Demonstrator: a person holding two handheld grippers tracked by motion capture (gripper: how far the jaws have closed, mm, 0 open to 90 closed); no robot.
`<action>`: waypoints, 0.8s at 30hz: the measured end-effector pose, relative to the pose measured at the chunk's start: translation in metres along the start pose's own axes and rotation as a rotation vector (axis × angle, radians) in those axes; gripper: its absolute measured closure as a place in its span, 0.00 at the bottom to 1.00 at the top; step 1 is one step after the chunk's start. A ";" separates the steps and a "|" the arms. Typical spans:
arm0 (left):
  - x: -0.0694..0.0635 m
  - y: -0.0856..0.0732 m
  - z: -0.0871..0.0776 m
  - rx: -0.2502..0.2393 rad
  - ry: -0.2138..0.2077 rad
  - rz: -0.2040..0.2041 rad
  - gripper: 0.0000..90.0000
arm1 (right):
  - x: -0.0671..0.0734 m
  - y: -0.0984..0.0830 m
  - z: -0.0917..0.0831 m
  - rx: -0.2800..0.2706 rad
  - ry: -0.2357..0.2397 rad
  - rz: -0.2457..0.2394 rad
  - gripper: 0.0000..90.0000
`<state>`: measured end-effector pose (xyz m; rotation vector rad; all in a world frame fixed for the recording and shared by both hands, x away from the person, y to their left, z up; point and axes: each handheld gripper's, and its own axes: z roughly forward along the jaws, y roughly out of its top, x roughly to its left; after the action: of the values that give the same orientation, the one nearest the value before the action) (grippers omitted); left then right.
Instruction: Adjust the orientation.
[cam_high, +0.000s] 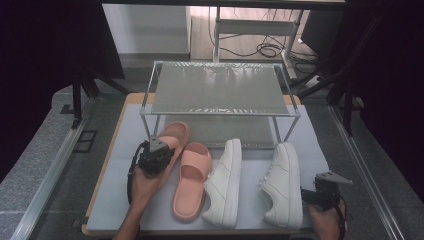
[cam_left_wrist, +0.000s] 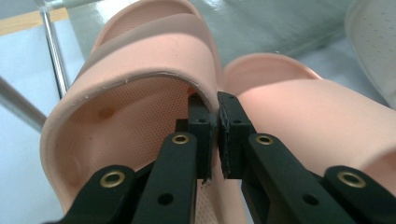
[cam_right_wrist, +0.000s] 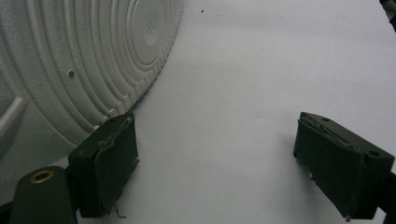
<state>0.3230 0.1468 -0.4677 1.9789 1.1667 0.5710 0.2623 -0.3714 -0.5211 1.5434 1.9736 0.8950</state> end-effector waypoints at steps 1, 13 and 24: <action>0.001 0.001 0.002 -0.002 0.003 -0.001 0.95 | 0.000 0.000 0.000 0.000 0.000 0.000 0.15; 0.006 0.012 0.031 -0.027 0.047 -0.046 0.95 | 0.000 0.000 0.000 -0.001 0.000 0.000 0.15; 0.010 0.020 0.052 -0.010 0.085 -0.056 0.92 | 0.000 0.000 0.000 0.000 0.000 -0.002 0.15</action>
<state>0.3744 0.1298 -0.4837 1.9233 1.2645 0.6366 0.2623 -0.3716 -0.5211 1.5415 1.9744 0.8948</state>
